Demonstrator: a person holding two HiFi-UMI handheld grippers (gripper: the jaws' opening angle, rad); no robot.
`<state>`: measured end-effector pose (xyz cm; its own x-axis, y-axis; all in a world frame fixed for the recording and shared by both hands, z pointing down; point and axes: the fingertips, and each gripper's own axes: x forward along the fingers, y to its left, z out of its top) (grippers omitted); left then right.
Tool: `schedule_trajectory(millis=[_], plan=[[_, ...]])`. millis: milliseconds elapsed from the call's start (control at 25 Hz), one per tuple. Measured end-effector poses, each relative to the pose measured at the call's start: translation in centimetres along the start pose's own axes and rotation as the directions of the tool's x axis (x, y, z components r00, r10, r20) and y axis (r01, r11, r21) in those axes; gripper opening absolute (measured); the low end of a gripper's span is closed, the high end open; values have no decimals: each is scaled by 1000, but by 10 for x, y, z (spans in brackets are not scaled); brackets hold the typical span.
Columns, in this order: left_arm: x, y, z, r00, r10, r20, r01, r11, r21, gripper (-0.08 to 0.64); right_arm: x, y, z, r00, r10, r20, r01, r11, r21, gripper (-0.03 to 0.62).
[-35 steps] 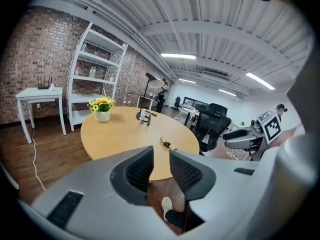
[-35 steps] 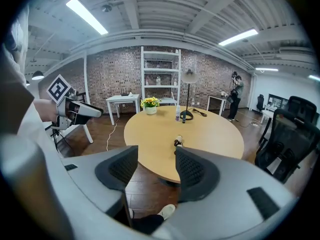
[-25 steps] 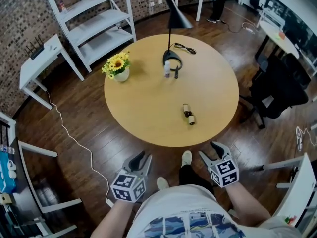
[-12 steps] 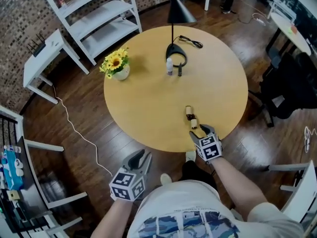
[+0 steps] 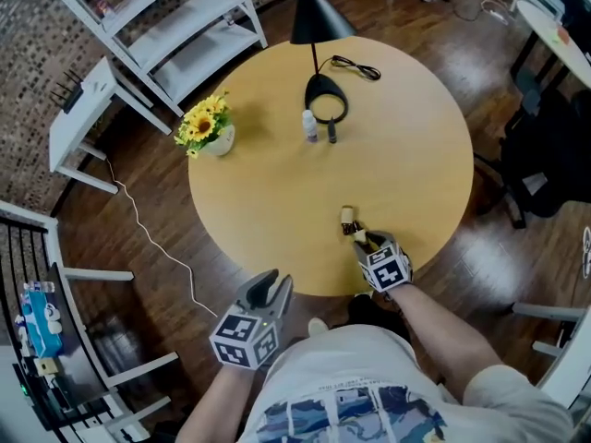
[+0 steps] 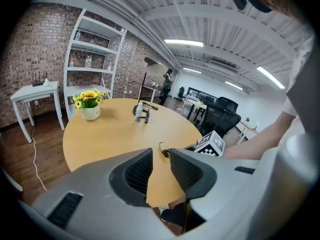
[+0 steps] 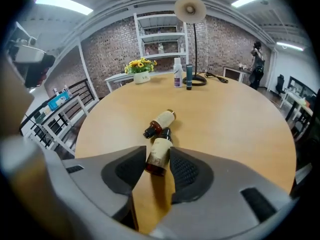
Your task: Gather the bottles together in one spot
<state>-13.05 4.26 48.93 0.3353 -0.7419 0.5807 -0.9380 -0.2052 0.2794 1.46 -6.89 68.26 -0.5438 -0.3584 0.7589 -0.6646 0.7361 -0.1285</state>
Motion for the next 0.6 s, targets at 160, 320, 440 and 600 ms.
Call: schedule_trajectory(millis=[160,320,440,600], plan=[[30,-10,14,999,-30,-26,30,1000,2,84,-5,-13,-2,1000,18,-13,-17,999,31,150],[57,-23,28,997,-69,-42,70,997,15,84,-22,-31,-1,1000,24,12,-25,995,96,146],[79,-37,37,992,-110,-55,111,993,24,84,-49,-41,12,996,37,76,-47,990,136,144],[112,-62,53,979,-199,-52,198,980,-24,85,-96,-47,46,972,73,221,-111,981,161,144]])
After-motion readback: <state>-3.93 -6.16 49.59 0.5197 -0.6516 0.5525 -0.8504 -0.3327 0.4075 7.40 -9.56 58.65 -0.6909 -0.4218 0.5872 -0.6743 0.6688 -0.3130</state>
